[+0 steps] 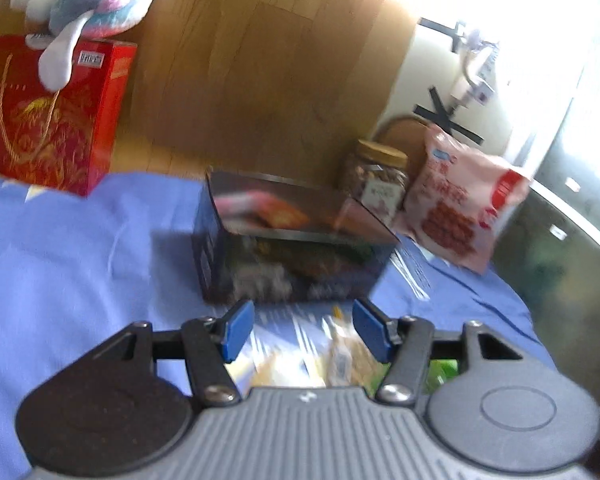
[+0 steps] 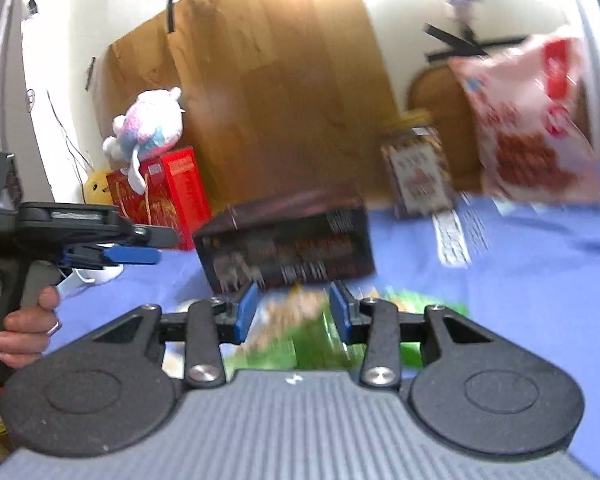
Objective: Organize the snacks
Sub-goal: 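Grasp the pale green packet with the left tool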
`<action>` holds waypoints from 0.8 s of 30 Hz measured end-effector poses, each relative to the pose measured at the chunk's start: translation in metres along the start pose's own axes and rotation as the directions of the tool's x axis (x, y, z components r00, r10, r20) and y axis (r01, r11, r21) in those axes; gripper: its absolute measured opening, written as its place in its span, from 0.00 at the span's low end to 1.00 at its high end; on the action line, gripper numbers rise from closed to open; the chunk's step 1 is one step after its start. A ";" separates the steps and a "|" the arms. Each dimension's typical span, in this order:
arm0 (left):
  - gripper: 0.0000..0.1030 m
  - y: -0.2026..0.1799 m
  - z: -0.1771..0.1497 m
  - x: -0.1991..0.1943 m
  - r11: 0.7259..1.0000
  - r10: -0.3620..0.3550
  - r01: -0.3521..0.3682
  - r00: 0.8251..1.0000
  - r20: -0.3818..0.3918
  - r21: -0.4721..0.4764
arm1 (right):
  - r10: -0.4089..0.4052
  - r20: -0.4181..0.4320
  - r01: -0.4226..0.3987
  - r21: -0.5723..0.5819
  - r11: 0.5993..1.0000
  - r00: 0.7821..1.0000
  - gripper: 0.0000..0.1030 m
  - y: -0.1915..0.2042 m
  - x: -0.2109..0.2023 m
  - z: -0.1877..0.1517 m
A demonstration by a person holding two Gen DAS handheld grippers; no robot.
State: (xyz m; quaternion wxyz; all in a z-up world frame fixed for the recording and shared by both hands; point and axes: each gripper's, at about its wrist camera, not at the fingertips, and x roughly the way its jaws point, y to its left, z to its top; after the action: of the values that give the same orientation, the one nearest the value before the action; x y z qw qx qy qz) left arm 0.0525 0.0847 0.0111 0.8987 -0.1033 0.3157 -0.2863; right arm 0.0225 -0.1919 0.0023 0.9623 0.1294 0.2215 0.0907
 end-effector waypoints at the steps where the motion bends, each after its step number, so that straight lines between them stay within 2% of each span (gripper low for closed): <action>1: 0.54 -0.003 -0.007 -0.006 1.000 -0.011 0.011 1.000 -0.008 0.001 | -0.002 -0.012 0.002 0.016 1.000 1.000 0.42 -0.002 0.000 -0.004; 4: 0.53 -0.012 -0.029 -0.028 0.998 -0.053 0.054 0.998 -0.041 0.023 | 0.024 -0.056 -0.020 0.073 0.997 0.998 0.42 -0.003 -0.010 -0.021; 8: 0.46 -0.014 -0.068 -0.050 0.997 -0.070 0.075 0.987 -0.141 0.030 | 0.068 -0.081 -0.063 0.071 0.996 0.994 0.42 0.010 -0.020 -0.034; 12: 0.40 -0.009 -0.094 -0.038 0.997 -0.070 0.071 0.967 -0.245 -0.005 | 0.086 -0.118 -0.082 0.033 0.996 0.989 0.42 0.021 -0.020 -0.042; 13: 0.39 -0.006 -0.093 -0.031 0.998 -0.065 0.064 0.965 -0.252 -0.013 | 0.082 -0.130 -0.080 0.021 0.997 0.988 0.42 0.023 -0.019 -0.045; 15: 0.40 -0.001 -0.085 -0.012 1.000 -0.025 0.026 0.974 -0.226 0.000 | 0.076 -0.162 -0.077 -0.003 0.997 0.984 0.42 0.027 -0.010 -0.046; 18: 0.41 0.007 -0.064 0.015 0.998 0.055 -0.052 0.985 -0.161 0.021 | 0.050 -0.198 -0.062 -0.055 0.997 0.979 0.43 0.030 0.007 -0.050; 19: 0.38 0.010 -0.057 0.023 0.995 0.097 -0.097 0.984 -0.149 0.009 | 0.041 -0.195 -0.055 -0.070 0.996 0.980 0.43 0.031 0.012 -0.051; 20: 0.36 0.013 -0.053 0.024 0.993 0.110 -0.114 0.983 -0.150 -0.024 | 0.043 -0.201 -0.060 -0.079 0.995 0.979 0.43 0.031 0.019 -0.050; 22: 0.39 0.014 -0.052 0.017 0.997 0.027 -0.038 0.987 -0.158 -0.070 | 0.072 -0.200 -0.084 -0.050 0.995 0.977 0.43 0.026 0.029 -0.048; 24: 0.44 0.009 -0.059 0.006 0.997 -0.046 0.035 0.984 -0.170 -0.069 | 0.074 -0.189 -0.083 -0.042 0.996 0.979 0.44 0.026 0.029 -0.050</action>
State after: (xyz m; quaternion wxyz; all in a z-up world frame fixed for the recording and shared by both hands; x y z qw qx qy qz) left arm 0.0236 0.0879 -0.0414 0.8584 -0.1141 0.3988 -0.3017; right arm 0.0224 -0.1501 -0.0449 0.9357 0.1050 0.3035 0.1457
